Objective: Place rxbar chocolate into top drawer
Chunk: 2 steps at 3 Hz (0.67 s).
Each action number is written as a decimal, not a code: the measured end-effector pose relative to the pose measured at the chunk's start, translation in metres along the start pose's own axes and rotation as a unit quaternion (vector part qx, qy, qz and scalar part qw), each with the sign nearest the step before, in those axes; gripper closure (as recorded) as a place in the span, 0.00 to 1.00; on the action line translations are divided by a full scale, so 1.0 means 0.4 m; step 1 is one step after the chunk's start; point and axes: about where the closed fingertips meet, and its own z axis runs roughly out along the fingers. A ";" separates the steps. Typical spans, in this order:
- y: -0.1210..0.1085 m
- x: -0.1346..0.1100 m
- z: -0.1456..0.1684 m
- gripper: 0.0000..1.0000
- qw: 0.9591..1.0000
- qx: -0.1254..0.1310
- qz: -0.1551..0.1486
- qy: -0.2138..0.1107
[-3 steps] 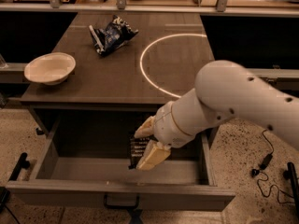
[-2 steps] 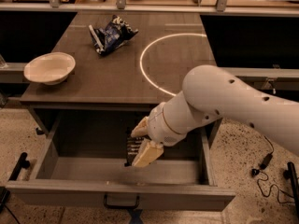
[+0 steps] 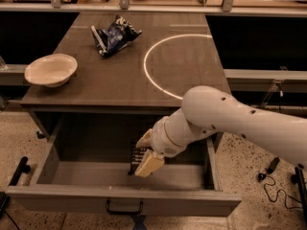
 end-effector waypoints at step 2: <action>-0.018 0.055 0.045 1.00 0.999 0.015 0.039 -0.015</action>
Offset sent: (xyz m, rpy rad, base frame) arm 0.0137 -0.0125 -0.0366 0.0564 0.0270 -0.1179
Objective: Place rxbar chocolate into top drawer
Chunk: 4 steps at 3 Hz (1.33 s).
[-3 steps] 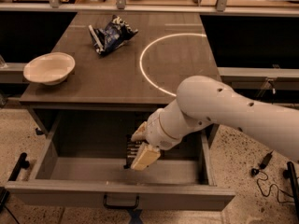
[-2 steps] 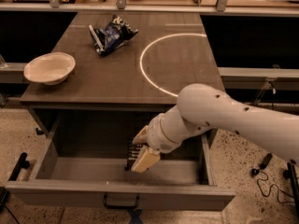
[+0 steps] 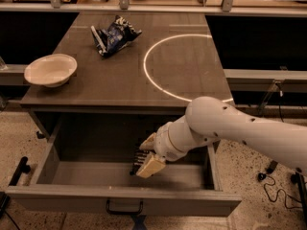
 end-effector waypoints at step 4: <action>-0.012 0.054 0.005 0.39 0.998 0.040 0.045 -0.016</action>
Offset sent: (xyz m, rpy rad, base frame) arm 0.0036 -0.0143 -0.0205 0.0338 0.0011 -0.1023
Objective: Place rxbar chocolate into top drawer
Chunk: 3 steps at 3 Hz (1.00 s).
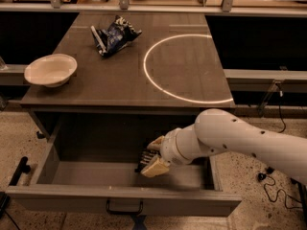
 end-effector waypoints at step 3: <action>-0.026 0.006 0.009 0.24 1.000 0.021 0.012 -0.014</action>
Offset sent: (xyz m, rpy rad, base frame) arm 0.0154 -0.0020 -0.0071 0.0374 -0.0247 -0.0556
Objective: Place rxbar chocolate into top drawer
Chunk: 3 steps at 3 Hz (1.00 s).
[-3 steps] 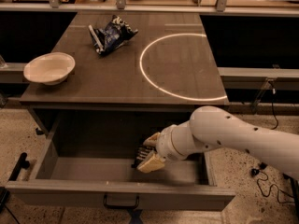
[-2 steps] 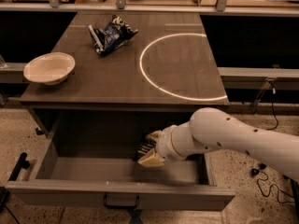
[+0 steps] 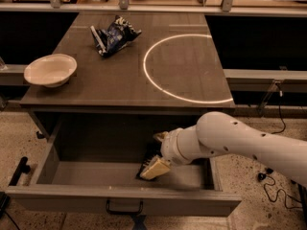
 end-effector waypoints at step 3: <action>-0.040 -0.004 -0.150 0.24 0.996 0.083 0.007 -0.020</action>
Offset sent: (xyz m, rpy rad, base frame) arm 0.0063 -0.0371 0.0415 0.0221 -0.1141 -0.1114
